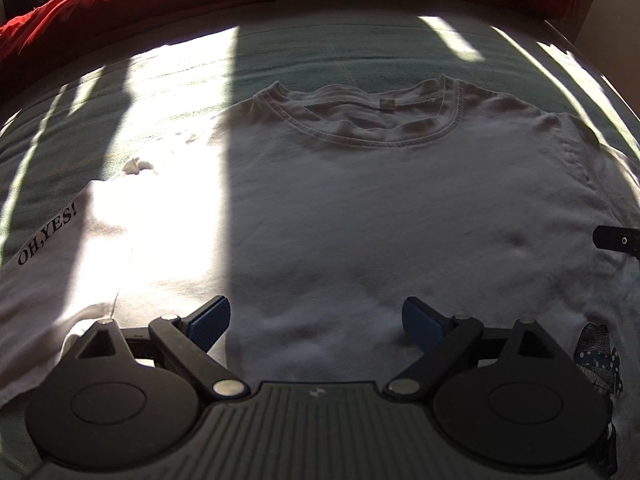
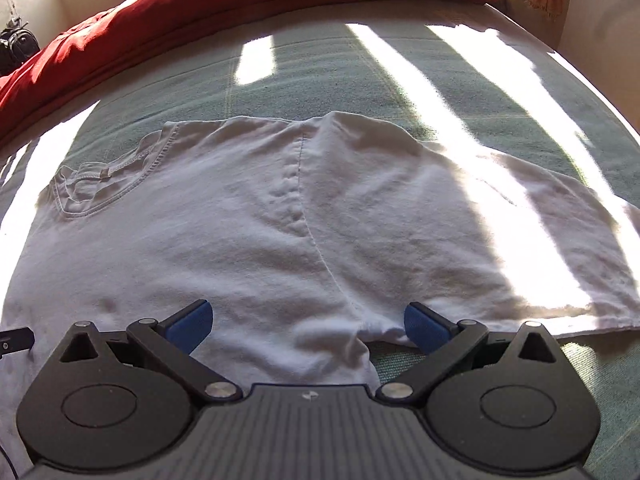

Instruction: Fold clothes

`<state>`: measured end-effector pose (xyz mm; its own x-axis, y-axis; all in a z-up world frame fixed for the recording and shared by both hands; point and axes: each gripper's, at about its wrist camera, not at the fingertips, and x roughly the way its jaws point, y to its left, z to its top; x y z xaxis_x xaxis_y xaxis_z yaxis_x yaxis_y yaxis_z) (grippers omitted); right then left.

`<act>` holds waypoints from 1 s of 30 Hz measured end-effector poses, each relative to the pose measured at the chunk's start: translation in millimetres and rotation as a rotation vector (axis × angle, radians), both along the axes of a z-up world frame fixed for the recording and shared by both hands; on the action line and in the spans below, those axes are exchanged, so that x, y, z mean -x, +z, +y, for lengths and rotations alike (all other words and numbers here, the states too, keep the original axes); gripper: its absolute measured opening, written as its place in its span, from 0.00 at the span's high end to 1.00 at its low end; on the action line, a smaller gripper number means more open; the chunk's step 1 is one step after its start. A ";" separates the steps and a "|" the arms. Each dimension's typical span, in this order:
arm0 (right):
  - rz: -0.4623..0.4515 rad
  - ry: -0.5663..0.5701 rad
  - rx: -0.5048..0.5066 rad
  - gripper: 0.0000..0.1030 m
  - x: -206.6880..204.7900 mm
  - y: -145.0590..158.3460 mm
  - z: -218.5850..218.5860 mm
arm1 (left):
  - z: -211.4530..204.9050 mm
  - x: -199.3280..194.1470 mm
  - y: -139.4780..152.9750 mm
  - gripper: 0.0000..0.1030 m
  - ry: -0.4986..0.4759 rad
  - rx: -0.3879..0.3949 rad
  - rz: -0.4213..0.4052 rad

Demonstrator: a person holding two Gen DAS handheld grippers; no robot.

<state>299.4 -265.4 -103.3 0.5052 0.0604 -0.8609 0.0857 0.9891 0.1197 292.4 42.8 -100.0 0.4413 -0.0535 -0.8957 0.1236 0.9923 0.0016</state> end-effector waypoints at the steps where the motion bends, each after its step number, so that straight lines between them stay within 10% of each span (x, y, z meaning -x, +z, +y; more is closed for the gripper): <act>1: 0.004 -0.004 -0.004 0.00 2.0 3.2 0.2 | -2.8 2.7 3.3 0.10 -0.013 -0.001 -0.011; 9: -0.048 0.086 -0.098 0.00 3.7 20.6 28.1 | -20.2 21.3 -9.9 0.10 -0.084 0.014 0.037; 30: 0.020 0.233 -0.078 0.00 13.7 25.1 101.8 | 57.2 69.0 -14.5 0.10 0.176 0.100 0.075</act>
<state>285.7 -163.7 -78.1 0.4529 0.2402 -0.8586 -0.1402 0.9702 0.1975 223.4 100.0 -114.5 0.3837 -0.0716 -0.9207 -0.0553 0.9934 -0.1003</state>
